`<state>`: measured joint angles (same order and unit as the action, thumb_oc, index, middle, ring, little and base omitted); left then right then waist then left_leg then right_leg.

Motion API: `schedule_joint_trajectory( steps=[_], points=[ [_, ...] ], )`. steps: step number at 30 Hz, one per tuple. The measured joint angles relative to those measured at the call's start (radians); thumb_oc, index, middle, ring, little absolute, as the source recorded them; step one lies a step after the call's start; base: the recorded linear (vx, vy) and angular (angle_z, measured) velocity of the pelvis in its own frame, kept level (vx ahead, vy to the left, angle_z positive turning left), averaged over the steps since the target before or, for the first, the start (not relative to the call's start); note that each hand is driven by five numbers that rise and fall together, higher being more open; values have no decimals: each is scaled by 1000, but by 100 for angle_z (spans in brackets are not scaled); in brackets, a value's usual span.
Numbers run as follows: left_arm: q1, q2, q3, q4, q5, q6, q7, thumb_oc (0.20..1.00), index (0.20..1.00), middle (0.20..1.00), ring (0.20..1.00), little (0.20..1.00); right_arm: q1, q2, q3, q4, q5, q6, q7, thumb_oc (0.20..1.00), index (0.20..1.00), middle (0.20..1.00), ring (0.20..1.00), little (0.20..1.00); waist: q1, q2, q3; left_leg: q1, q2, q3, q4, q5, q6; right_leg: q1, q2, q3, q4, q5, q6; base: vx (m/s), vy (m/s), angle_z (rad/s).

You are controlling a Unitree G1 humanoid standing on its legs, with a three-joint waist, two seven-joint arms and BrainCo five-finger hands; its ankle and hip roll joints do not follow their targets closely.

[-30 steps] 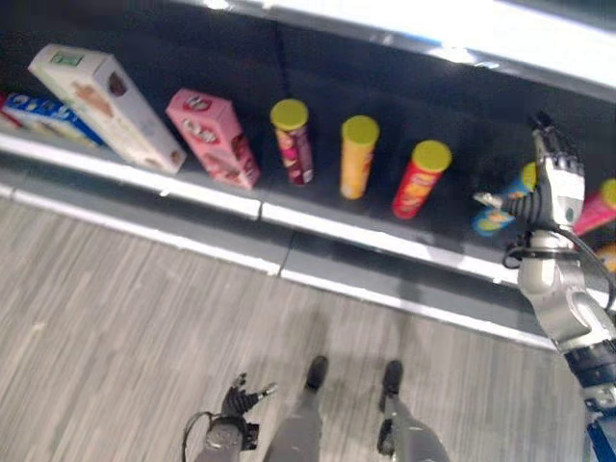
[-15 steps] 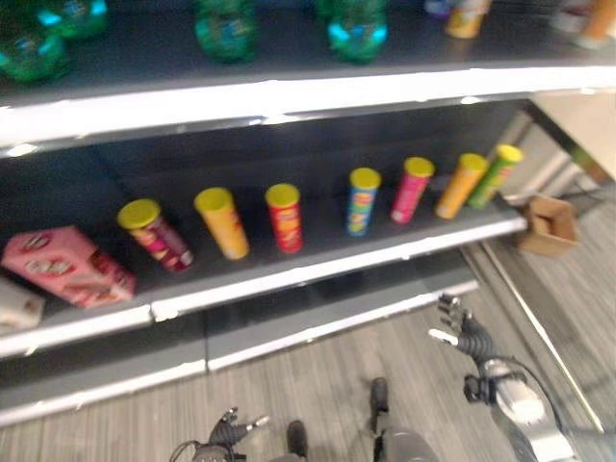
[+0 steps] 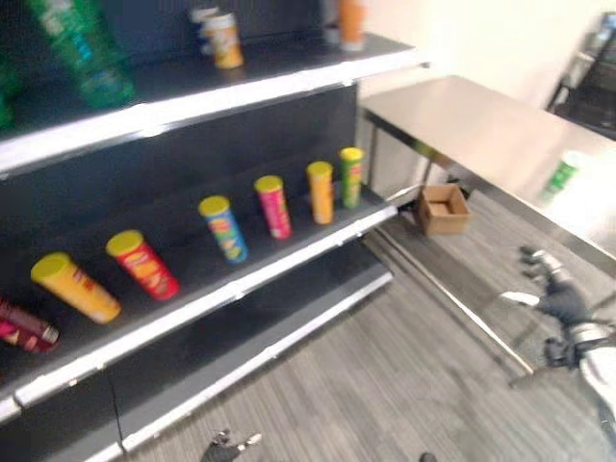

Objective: Put the goods on the table back onto the shelves and tidy them up.

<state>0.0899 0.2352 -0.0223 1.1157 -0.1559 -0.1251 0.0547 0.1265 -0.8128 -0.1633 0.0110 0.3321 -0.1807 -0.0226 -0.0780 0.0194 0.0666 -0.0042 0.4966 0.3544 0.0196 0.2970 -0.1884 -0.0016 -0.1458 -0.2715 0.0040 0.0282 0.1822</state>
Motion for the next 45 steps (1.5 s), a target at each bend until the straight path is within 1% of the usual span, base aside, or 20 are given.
schedule_joint_trajectory(
  steps=[1,2,4,5,7,8,9,11,13,15,16,21,25,28,31,33,37,40,41,45],
  points=[
    [-15,28,-1,-3,-6,0,3,1000,1000,1000,1000,1000,-14,9,-31,-5,0,-14,-29,1000,1000,1000,1000,1000,1,-47,3,-37,14,-39,28,97,43,-6,7,9,-8,-1,-37,0,-295,-29],
    [-17,36,0,-5,-23,-2,3,1000,1000,1000,1000,1000,-28,20,-39,-4,0,-24,-45,1000,1000,1000,1000,1000,9,-89,5,-40,1,-40,37,72,14,-8,7,13,-25,6,-52,28,-378,-51],
    [6,40,-1,-19,-39,-4,7,1000,1000,1000,1000,1000,-123,11,-8,6,-10,-45,-81,1000,1000,1000,1000,1000,19,-155,0,-57,-174,-212,125,-103,-71,-50,3,95,-27,27,-93,55,-366,-98],
    [10,39,-16,-20,-39,-5,7,1000,1000,1000,1000,1000,-141,18,-25,6,-12,-62,-94,1000,1000,1000,1000,1000,39,-180,3,-44,-285,-321,99,-203,-26,-76,-14,151,-34,37,-106,102,-201,-107],
    [12,19,1,-23,-39,-7,4,1000,1000,1000,1000,1000,-163,-17,-23,17,-19,-64,-115,1000,1000,1000,1000,1000,44,-160,16,-32,-348,-281,61,-252,26,-65,14,124,-85,50,-103,158,-214,-77],
    [25,9,-2,-23,-39,-13,3,1000,1000,1000,1000,1000,-176,-33,-18,34,-39,-63,-129,1000,1000,1000,1000,1000,57,-113,15,1,-435,-387,-44,-361,107,-68,44,150,-105,61,-100,137,-131,-95],
    [29,13,-4,-22,-38,-17,3,1000,1000,1000,1000,1000,-192,-16,-3,44,-52,-63,-140,1000,1000,1000,1000,1000,83,-119,16,14,-448,-450,-64,-365,131,-84,46,177,-102,66,-93,118,-89,-91],
    [39,12,-15,-22,-36,-18,2,1000,1000,1000,1000,1000,-192,-21,3,62,-69,-63,-144,1000,1000,1000,1000,1000,86,-85,33,-3,-416,-410,-53,-346,136,-119,73,138,-6,54,-92,147,-103,-28],
    [35,42,-20,-14,-31,-21,-4,1000,1000,1000,1000,1000,-198,-22,13,113,-90,-53,-154,1000,1000,1000,1000,1000,90,-103,37,-59,-410,-380,58,-362,74,-144,92,113,178,-103,-158,160,-57,30],
    [35,42,-22,-2,-17,-17,-18,1000,1000,1000,1000,1000,-273,-29,21,164,-97,-37,-176,1000,1000,1000,1000,1000,127,-95,57,-120,-448,-295,97,-372,63,-93,98,150,37,-32,-137,213,43,-36],
    [56,35,-20,19,-16,-15,-19,1000,1000,1000,1000,1000,-335,-25,49,198,-99,-36,-188,1000,1000,1000,1000,1000,143,-68,56,-64,-478,-308,10,-317,143,-30,111,176,-44,14,-131,348,91,-68],
    [67,40,-18,9,-15,-12,-21,1000,1000,1000,1000,1000,-321,-27,60,224,-139,-21,-189,1000,1000,1000,1000,1000,133,-79,54,34,-496,-286,-79,-279,167,59,95,174,-102,26,-106,154,76,-9],
    [3,44,-60,2,-15,1,-30,1000,1000,1000,1000,1000,-339,-24,67,303,-177,11,-189,1000,1000,1000,1000,1000,128,-71,87,78,-458,-282,-115,-268,201,-95,104,151,253,5,-31,108,62,-2],
    [-6,70,-57,-2,-15,0,-30,1000,1000,1000,1000,1000,-329,-29,52,316,-184,13,-217,1000,1000,1000,1000,1000,107,-105,88,124,-485,-318,-97,-301,246,-171,-31,68,545,-64,9,168,-113,32],
    [-6,93,-62,-2,-15,2,-29,1000,1000,1000,1000,1000,-323,-34,11,310,-214,11,-231,1000,1000,1000,1000,1000,115,-120,76,85,-494,-375,-88,-297,248,-101,-159,60,197,-32,25,236,-216,44],
    [-25,92,-54,36,-16,3,-29,1000,1000,1000,1000,1000,-297,-50,-11,332,-215,9,-232,1000,1000,1000,1000,1000,112,-103,79,71,-476,-424,-81,-312,237,-31,-125,148,-118,16,60,309,-240,56],
    [-4,84,-25,45,-17,1,-29,1000,1000,1000,1000,1000,-287,-57,-44,384,-213,27,-257,1000,1000,1000,1000,1000,80,-97,87,104,-464,-486,-83,-343,214,-80,-112,154,-118,167,77,283,-226,56],
    [17,104,-21,51,-17,1,-25,1000,1000,1000,1000,1000,-233,-75,-58,401,-212,40,-256,1000,1000,1000,1000,1000,51,-134,77,136,-460,-574,-89,-373,170,-56,-93,239,-117,160,72,270,-311,87],
    [25,133,-22,55,-17,0,-24,1000,1000,1000,1000,1000,-206,-81,-75,410,-207,44,-256,1000,1000,1000,1000,1000,52,-185,72,166,-459,-606,-107,-382,126,-20,-75,271,-111,122,23,345,-490,100],
    [22,64,-62,16,-20,0,-30,1000,1000,1000,1000,1000,-210,-143,-105,479,-192,64,-251,1000,1000,1000,1000,1000,53,-113,72,152,-348,-615,-84,-370,90,24,43,208,-110,100,-42,167,-365,76]
  ],
)
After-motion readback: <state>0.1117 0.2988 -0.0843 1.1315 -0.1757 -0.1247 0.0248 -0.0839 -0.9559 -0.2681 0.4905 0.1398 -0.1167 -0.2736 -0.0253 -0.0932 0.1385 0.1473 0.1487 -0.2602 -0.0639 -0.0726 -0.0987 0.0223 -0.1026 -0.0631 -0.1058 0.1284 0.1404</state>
